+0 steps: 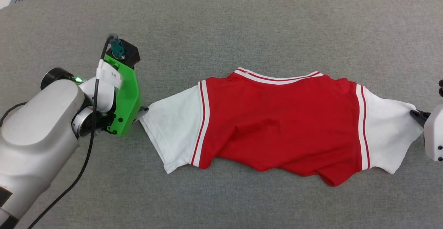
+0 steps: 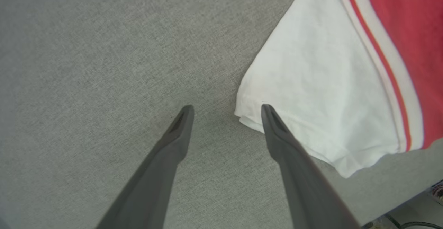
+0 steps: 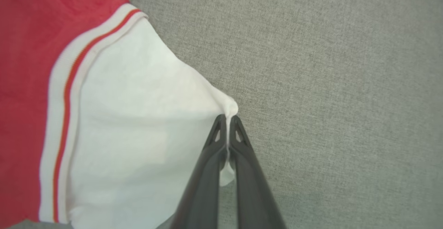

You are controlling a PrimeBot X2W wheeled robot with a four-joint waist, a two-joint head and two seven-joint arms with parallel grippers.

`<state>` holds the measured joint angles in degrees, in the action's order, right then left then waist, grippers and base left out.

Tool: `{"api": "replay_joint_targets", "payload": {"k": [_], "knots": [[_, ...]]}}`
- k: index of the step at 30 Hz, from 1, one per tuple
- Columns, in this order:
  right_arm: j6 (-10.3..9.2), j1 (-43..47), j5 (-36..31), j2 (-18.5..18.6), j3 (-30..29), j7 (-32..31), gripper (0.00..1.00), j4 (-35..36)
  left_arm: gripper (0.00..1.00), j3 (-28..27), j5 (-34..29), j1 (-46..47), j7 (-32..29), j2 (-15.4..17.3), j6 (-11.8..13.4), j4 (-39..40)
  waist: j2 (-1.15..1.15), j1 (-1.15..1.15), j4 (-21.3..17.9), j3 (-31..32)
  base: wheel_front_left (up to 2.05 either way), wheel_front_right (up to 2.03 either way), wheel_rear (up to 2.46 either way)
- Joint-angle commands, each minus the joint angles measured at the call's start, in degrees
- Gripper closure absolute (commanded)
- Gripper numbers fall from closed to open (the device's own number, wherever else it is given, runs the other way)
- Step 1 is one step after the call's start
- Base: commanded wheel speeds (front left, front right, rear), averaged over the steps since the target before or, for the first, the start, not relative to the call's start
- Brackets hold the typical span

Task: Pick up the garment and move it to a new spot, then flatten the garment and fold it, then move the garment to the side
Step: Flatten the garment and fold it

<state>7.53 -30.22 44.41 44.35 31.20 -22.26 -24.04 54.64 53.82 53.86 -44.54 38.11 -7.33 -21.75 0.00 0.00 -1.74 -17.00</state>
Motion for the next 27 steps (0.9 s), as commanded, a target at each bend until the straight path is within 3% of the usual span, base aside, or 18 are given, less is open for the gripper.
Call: {"api": "replay_joint_targets", "payload": {"k": [1, 11, 12, 21, 27], "knots": [[-0.04, -1.10, -0.46, -0.43, 0.08, -0.23, 1.00, 0.22, 0.00, 1.21, 1.06, 1.31, -0.25, -0.32, -0.15, -0.78, 0.00, 0.00, -0.74, -0.92, 0.00, 0.00, 0.00], [-0.04, -3.09, -1.45, -1.98, 1.56, 0.28, 1.00, -0.02, 0.03, 12.12, 3.26, 1.55, 2.18, -1.77, -0.15, -6.45, 0.00, 0.00, -2.27, -3.29, 0.00, 0.00, 0.00], [-0.04, -3.14, -1.41, -2.06, 1.71, 0.36, 1.00, -0.17, 1.00, 12.87, 3.61, 1.54, 2.77, -1.90, -0.15, -6.67, 0.00, 0.00, -2.26, -3.24, 0.00, 0.00, 0.00], [-0.04, -3.51, -1.57, -1.34, 2.76, 3.13, 1.00, -0.86, 1.00, 15.35, 5.42, 3.00, 10.75, -1.13, -0.15, -7.61, 0.00, 0.00, -1.02, 0.45, 0.00, 0.00, 0.00], [-0.04, -4.07, -2.36, 0.11, 2.24, 7.18, 1.00, 0.23, 1.00, 14.47, 4.24, 5.52, 21.69, 1.67, -0.15, -6.07, 0.00, 0.00, 0.15, 3.99, 0.00, 0.00, 0.00]]}}
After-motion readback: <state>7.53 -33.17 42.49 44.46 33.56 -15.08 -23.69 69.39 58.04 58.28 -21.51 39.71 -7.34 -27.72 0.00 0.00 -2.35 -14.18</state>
